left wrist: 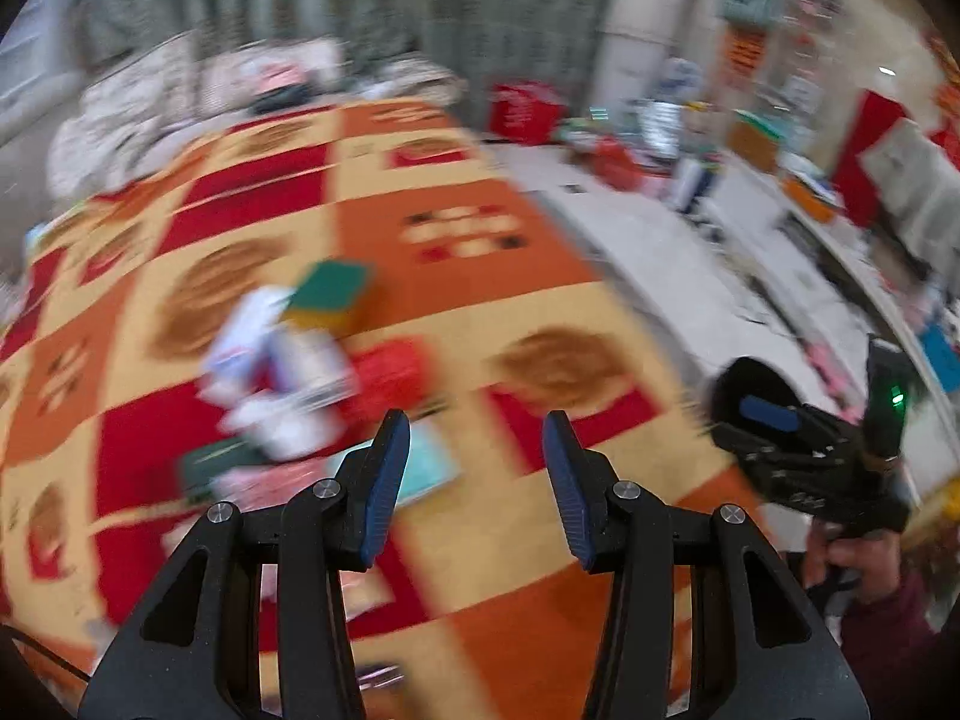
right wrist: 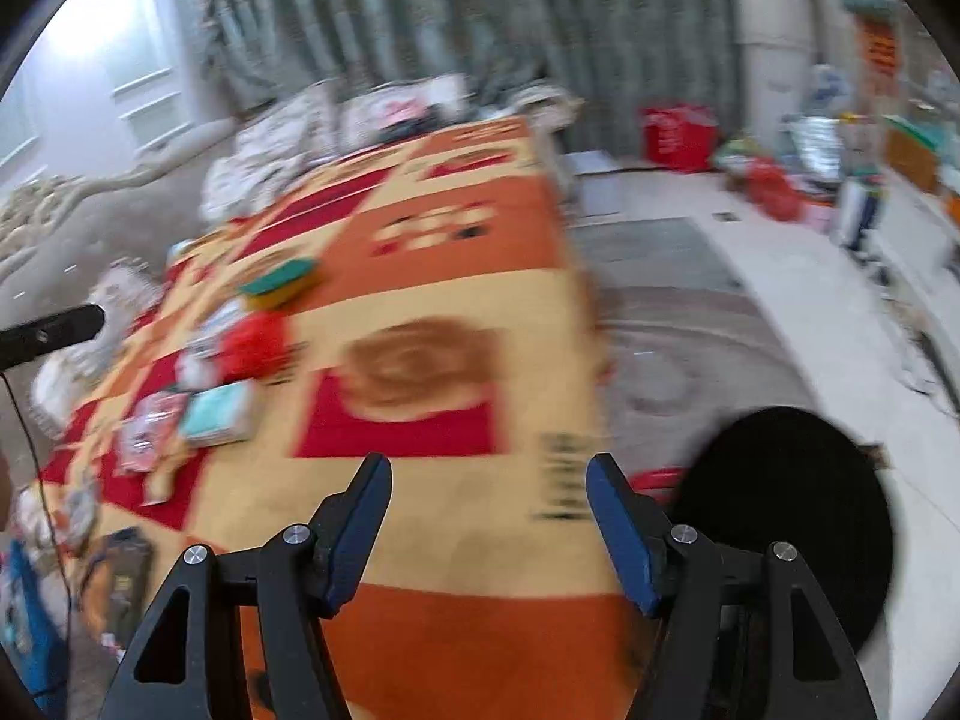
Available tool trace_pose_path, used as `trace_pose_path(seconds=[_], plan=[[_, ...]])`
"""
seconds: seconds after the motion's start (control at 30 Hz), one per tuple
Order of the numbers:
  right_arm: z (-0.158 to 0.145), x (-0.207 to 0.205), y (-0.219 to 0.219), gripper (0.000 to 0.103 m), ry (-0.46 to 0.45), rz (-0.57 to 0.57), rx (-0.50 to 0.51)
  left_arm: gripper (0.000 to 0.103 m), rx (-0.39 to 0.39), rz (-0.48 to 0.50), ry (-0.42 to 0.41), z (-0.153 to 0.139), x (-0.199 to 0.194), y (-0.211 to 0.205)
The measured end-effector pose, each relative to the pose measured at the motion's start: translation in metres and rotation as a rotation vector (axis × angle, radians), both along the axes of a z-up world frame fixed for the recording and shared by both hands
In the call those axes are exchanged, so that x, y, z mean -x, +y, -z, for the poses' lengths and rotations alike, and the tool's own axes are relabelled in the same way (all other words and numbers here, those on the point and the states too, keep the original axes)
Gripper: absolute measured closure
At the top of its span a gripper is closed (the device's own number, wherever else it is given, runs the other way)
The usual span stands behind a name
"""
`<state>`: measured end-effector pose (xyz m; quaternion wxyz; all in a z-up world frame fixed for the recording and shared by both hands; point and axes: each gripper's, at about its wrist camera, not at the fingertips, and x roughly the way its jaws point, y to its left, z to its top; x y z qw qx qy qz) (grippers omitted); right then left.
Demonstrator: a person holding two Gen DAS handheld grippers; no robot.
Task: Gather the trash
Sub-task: 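Grasp the beige crumpled stocking with left tool while right tool grasps teal tissue pack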
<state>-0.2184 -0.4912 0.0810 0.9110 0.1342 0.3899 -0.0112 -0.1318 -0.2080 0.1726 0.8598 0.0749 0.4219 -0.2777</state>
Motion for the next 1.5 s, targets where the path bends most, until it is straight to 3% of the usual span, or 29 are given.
trace_pose_path(seconds=[0.1, 0.3, 0.63, 0.7, 0.8, 0.97, 1.03, 1.07, 1.1, 1.5], plan=[[0.005, -0.029, 0.045, 0.038, 0.022, -0.100, -0.049, 0.058, -0.009, -0.115, 0.031, 0.014, -0.011, 0.057], [0.017, -0.082, 0.134, 0.030, 0.042, -0.225, -0.028, 0.058, -0.003, -0.272, 0.087, 0.055, -0.023, 0.131], [0.045, -0.150, 0.212, 0.029, 0.129, -0.310, 0.084, 0.057, 0.115, -0.377, 0.236, 0.114, -0.045, 0.164], [0.051, -0.155, 0.221, 0.027, 0.141, -0.319, 0.116, 0.051, 0.144, -0.385, 0.245, 0.120, -0.049, 0.165], [0.056, -0.160, 0.225, 0.024, 0.147, -0.321, 0.139, 0.050, 0.168, -0.381, 0.259, 0.127, -0.057, 0.160], [0.066, -0.168, 0.225, 0.024, 0.172, -0.311, 0.119, 0.051, 0.136, -0.381, 0.277, 0.142, -0.066, 0.152], [0.065, -0.164, 0.223, 0.030, 0.148, -0.313, 0.109, 0.052, 0.154, -0.386, 0.270, 0.142, -0.067, 0.155], [0.064, -0.161, 0.222, 0.032, 0.139, -0.315, 0.111, 0.063, 0.161, -0.382, 0.281, 0.141, -0.068, 0.156], [0.063, -0.158, 0.220, 0.034, 0.133, -0.315, 0.111, 0.076, 0.164, -0.379, 0.287, 0.140, -0.069, 0.158], [0.016, -0.110, 0.192, 0.036, 0.016, -0.282, 0.119, 0.079, 0.196, -0.310, 0.225, 0.091, -0.040, 0.151]])
